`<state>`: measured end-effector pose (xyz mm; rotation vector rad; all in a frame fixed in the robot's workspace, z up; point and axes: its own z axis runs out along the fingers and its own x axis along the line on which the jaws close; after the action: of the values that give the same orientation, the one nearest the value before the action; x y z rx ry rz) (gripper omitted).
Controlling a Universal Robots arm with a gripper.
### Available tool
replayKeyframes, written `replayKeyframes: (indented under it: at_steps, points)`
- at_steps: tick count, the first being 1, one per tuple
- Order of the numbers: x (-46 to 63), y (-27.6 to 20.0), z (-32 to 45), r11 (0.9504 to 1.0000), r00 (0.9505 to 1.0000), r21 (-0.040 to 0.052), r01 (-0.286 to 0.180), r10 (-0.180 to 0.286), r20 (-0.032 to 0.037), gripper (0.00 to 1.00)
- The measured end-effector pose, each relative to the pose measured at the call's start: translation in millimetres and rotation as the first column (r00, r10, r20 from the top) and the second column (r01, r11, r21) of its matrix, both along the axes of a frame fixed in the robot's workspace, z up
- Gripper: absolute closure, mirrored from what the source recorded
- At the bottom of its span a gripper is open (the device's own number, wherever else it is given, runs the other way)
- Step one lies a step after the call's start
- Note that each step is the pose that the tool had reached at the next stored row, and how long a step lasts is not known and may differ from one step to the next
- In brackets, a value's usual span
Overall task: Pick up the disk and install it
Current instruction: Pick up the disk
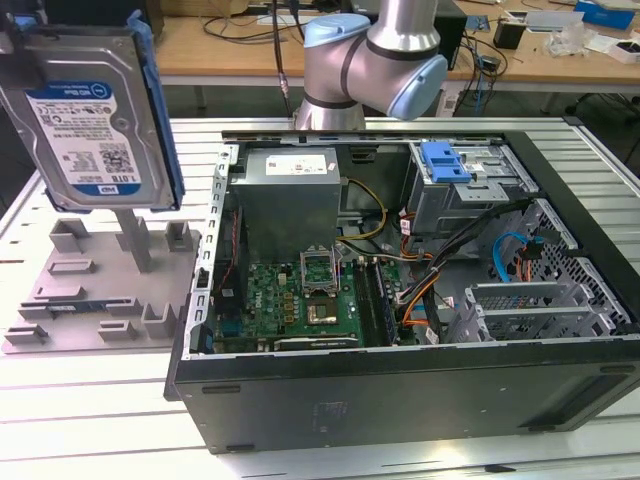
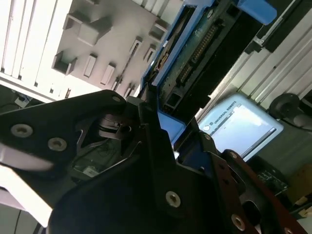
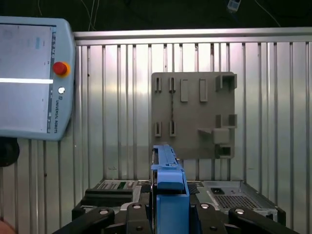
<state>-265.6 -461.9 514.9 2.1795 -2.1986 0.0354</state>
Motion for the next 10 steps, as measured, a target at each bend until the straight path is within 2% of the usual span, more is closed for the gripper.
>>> replayKeyframes:
  at_steps: [5, 7, 10]
  points:
    - [19.9, -15.4, 0.5, 1.0000, 1.0000, -0.0001, 0.000, 0.000, -0.0050, 0.64]
    - [47.8, -35.0, 0.8, 1.0000, 0.9999, 0.0000, 0.000, 0.000, -0.0112, 0.64]
    - [63.4, -44.2, 0.9, 1.0000, 0.9999, 0.0000, 0.000, 0.000, -0.0136, 0.64]
